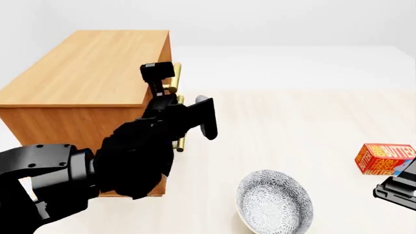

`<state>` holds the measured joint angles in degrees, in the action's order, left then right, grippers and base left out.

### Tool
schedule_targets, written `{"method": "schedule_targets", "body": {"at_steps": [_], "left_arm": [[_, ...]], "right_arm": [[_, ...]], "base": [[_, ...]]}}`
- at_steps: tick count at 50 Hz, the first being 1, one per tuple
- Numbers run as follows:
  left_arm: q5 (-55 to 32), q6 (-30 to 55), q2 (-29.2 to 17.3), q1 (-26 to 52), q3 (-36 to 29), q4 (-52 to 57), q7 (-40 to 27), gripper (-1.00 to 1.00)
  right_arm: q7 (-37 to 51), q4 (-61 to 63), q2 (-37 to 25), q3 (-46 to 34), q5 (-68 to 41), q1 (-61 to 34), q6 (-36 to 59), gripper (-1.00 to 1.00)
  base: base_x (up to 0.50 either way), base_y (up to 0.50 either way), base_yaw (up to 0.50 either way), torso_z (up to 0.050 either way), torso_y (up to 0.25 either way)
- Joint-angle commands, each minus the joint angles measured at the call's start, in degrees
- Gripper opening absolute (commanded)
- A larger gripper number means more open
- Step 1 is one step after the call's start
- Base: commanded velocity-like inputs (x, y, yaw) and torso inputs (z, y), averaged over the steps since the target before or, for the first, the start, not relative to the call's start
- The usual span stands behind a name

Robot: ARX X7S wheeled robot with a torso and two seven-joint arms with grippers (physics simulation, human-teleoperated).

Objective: Put the chocolate pudding in the top drawer of the cabinet and close it.

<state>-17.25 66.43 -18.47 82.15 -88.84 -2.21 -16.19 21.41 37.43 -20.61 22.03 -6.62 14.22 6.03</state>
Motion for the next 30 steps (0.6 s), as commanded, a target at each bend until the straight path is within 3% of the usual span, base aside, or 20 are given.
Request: {"method": "schedule_targets", "body": {"at_steps": [1,15,20,30], "left_arm": [[-6.5,-5.3,-10.9,-1.1,10.0,12.3,-2.3,1.00],[-15.2,-10.8,-16.5,-4.3,22.0,28.7,-4.1,1.00],[-23.2,-14.1,-18.1,-6.4,30.8,33.2,-4.8,1.00],[-32.7,-27.0,-23.6,-14.1,41.6,37.9,-2.4,1.00]], "right_arm": [[0.1,-0.3,-0.2,-0.1,0.0,0.0,-0.1,1.00],[0.3,-0.5,-0.2,-0.6,0.1,-0.2,-0.1,1.00],[0.2,-0.5,-0.2,-0.3,-0.1,0.1,-0.5,1.00],[0.4,0.1,-0.4,-0.7,0.1,-0.1,0.1,1.00]], "base": [[0.00,0.00,0.00,0.000,0.000],[0.00,0.00,0.00,0.000,0.001],[0.00,0.00,0.00,0.000,0.000],[0.00,0.00,0.00,0.000,0.000]]}}
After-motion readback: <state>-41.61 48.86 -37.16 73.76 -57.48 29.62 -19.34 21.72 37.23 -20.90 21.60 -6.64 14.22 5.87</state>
